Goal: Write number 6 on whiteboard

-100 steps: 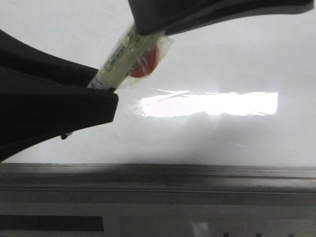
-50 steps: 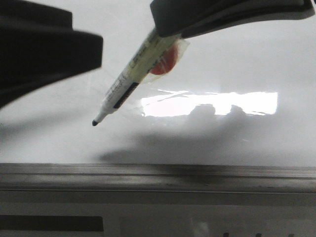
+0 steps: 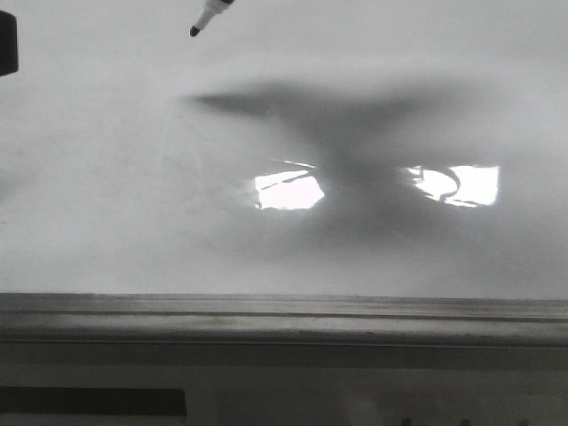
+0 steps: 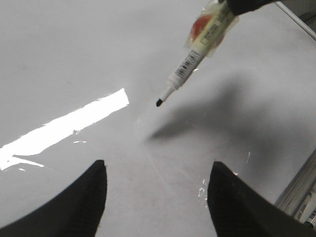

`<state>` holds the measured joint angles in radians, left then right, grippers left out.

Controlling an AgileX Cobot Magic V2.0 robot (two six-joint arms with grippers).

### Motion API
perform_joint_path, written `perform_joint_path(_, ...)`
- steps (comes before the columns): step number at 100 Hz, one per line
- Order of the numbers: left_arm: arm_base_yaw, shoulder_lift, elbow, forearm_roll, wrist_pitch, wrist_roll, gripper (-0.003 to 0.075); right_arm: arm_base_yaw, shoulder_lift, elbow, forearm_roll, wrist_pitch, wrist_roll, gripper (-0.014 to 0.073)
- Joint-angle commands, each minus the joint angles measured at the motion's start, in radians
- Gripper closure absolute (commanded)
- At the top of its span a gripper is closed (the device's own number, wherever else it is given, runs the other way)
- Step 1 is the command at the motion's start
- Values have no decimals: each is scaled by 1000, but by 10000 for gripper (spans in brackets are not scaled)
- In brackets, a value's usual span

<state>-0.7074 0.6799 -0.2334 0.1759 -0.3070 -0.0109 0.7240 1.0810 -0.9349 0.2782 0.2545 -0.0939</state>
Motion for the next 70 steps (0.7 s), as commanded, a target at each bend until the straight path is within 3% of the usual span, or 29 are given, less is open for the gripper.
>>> perform_joint_path(1, 2, -3, -31, -16, -61, 1, 315, -27, 28, -86, -26, -59, -1, 652)
perform_joint_path(21, 2, -3, -31, -16, -61, 1, 315, -52, 109, -91, -19, -31, -1, 653)
perform_joint_path(44, 2, -3, -31, -16, -66, 1, 315, 66, 136, 43, 30, 23, -1, 656)
perform_joint_path(70, 2, -3, -31, -16, -66, 1, 315, -11, 92, -37, -8, 40, -3, 656)
